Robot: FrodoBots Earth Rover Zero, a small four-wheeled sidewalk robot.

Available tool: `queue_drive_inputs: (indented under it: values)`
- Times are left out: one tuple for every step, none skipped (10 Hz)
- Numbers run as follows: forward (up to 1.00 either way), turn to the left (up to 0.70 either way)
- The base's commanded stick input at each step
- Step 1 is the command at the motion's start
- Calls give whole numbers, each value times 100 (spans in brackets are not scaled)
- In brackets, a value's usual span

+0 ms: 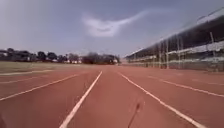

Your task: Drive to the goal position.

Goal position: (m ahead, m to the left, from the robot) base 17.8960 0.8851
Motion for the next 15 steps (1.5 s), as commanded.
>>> queue_drive_inputs:
  values:
    - [70, 0]
    - [70, 0]
    - [70, 0]
    - [70, 0]
    - [70, 0]
    - [70, 0]
    - [70, 0]
    - [70, 0]
    - [70, 0]
    - [70, 0]
    - [70, 0]
    - [70, 0]
    - [70, 0]
    - [70, 0]
    - [70, 0]
